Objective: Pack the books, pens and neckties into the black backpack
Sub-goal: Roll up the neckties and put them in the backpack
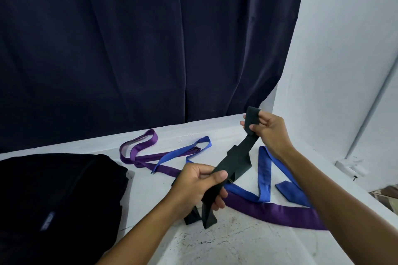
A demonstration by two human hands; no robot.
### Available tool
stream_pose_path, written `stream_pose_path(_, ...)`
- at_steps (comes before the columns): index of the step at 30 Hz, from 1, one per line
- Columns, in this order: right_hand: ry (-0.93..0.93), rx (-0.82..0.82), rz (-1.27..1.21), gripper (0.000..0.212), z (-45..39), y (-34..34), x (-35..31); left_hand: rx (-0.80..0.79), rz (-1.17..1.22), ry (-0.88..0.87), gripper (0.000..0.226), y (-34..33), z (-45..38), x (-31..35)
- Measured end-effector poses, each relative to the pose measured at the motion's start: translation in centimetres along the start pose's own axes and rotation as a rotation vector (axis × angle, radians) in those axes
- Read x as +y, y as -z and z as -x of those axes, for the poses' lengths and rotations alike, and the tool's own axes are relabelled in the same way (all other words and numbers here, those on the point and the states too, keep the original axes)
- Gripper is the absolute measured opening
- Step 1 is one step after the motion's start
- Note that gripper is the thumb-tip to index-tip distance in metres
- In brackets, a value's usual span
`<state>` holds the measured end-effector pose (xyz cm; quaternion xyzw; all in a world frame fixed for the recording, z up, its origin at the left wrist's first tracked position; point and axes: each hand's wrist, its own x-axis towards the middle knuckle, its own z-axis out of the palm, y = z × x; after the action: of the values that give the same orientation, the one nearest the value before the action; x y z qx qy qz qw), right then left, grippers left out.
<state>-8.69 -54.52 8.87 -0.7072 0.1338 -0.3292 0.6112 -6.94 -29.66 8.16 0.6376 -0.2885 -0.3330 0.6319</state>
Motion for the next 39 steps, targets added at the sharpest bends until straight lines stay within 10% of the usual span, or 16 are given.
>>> stream_pose_path(6,0.045,-0.038,0.091,0.035,0.3,0.8,1.0,0.075,0.122,-0.032,0.053,0.1,0.7,3.0)
stream_pose_path(22,0.006,-0.321,0.235,0.036,0.7,1.6,3.5,-0.012,0.132,-0.331,0.026,2.4,1.0,9.4)
stream_pose_path(32,-0.236,-0.791,0.250,0.037,3.8,2.0,2.5,0.038,-0.682,-0.292,0.030,7.6,-4.6,11.1)
stream_pose_path(39,-0.398,-0.992,0.234,0.036,5.0,3.2,1.9,-0.069,-0.844,-0.133,0.016,10.1,-7.4,9.9)
